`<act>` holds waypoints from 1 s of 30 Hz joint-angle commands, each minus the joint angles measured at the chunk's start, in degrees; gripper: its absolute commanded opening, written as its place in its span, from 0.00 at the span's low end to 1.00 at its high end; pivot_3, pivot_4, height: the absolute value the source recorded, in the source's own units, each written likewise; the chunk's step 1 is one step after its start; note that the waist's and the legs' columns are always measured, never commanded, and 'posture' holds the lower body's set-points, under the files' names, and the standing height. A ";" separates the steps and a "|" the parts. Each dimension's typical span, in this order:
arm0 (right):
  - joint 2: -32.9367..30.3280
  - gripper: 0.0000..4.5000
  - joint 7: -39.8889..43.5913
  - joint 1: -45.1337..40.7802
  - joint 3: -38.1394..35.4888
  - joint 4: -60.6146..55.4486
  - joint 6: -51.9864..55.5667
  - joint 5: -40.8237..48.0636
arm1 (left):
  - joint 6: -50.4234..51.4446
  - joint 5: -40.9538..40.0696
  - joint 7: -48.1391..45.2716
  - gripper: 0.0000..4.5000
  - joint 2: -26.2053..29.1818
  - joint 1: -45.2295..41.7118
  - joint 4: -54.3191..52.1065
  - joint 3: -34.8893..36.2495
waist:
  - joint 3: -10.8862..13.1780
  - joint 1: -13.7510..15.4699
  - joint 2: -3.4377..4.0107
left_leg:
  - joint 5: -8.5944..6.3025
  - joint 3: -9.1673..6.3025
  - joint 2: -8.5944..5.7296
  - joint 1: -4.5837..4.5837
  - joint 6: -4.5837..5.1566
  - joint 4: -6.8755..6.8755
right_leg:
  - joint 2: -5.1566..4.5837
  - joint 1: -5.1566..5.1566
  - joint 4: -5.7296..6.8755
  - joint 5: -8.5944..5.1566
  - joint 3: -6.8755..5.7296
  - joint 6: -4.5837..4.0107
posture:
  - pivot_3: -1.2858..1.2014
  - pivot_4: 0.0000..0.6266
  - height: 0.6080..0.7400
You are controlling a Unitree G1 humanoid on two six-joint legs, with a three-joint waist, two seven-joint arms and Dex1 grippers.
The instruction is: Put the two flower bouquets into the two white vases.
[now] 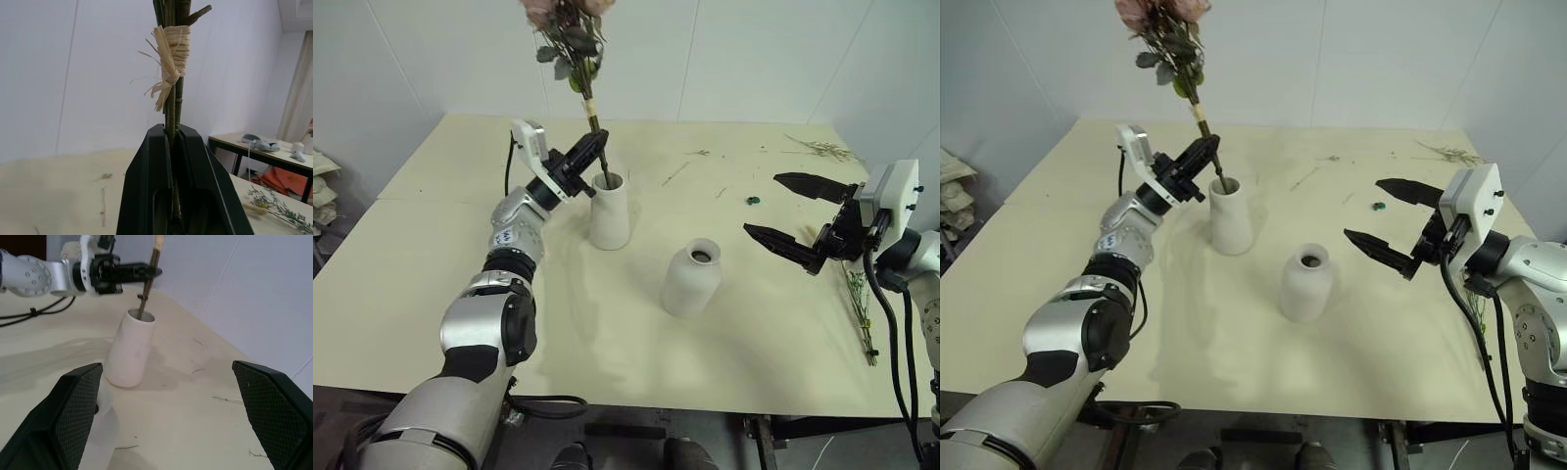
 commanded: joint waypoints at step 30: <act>-16.28 1.00 -12.53 0.32 -5.91 7.13 26.57 -3.46 | 16.26 4.82 -32.59 0.94 29.03 13.88 -29.20 -10.08 | 0.00 -0.33 0.07 | 0.02 0.03 0.03 0.00 0.13 -0.10 | 0.02 -0.11 0.10 0.02 0.09 -0.04 | 0.52 0.24 1.00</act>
